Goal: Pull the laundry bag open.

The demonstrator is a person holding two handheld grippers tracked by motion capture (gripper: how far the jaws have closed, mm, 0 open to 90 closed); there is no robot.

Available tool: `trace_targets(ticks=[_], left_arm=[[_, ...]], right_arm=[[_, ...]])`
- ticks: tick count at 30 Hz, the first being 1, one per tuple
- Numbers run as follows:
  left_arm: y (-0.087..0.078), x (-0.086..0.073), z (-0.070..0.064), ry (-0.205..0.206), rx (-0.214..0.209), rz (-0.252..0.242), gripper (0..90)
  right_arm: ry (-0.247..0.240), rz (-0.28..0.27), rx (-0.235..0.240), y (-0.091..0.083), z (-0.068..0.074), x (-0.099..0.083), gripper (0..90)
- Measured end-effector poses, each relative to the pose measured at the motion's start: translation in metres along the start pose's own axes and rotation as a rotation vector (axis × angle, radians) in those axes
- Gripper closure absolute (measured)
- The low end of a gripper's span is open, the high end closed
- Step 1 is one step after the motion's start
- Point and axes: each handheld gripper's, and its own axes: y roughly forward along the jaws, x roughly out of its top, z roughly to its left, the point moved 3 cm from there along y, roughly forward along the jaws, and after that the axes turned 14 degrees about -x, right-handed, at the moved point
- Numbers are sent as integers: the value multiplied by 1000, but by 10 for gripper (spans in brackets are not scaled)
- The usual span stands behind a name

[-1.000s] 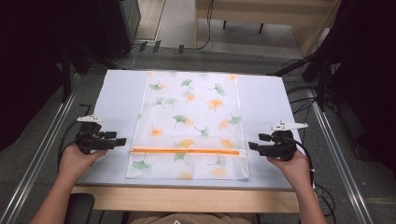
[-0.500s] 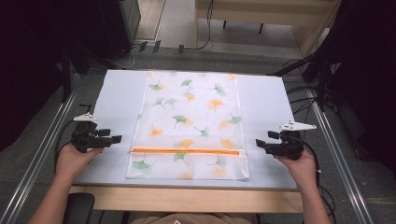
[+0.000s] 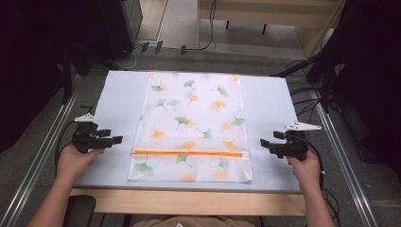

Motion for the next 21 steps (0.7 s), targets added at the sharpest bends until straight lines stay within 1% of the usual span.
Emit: trace_targets(ticks=[1, 4, 6, 17, 19, 21], left_arm=[[0, 0, 0, 0, -3, -1, 331], [0, 0, 0, 0, -4, 1, 331], [1, 0, 0, 3, -1, 15, 331], [3, -1, 0, 2, -1, 31, 330], [4, -2, 1, 8, 8, 33, 317], [5, -3, 4, 3, 33, 50, 300]], right_arm=[[-5, 0, 19, 0, 0, 0, 232], [-8, 2, 6, 0, 0, 0, 240], [-5, 7, 8, 1, 0, -1, 241], [-21, 25, 4, 2, 1, -2, 243], [-19, 32, 4, 3, 1, -3, 243], [-18, 40, 2, 4, 1, -3, 242]])
